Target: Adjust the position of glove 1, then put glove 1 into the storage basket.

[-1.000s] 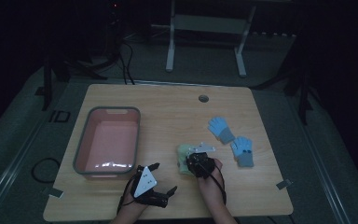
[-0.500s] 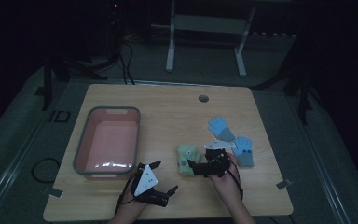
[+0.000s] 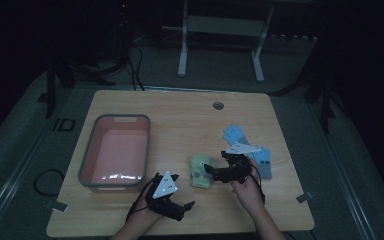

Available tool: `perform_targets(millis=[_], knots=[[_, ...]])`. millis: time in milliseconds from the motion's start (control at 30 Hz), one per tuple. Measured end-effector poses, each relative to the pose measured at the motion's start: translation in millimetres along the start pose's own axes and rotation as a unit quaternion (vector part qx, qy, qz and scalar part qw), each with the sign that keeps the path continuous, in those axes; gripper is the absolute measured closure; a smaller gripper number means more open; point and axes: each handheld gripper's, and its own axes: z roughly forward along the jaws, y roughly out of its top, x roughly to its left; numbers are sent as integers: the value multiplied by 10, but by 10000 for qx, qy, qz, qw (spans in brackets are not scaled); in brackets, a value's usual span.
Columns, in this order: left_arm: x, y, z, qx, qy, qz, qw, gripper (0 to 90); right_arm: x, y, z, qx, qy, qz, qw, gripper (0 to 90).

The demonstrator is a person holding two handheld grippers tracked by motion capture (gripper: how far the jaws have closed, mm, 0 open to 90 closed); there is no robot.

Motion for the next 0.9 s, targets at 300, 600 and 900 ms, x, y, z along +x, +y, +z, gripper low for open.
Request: perform_targets(millis=[300,600,900], knots=[[17,79,95,38,-121,327,9994,9,-182,-112,-71,59,335,80,9994,122],[-13,129,107,59,-146,597,9981,9,-177,-74,-76,53,399,70,9992,114],[-27,152,196,184,-267,816,9961,14,-217,68,94,223,414,6,9989,288]])
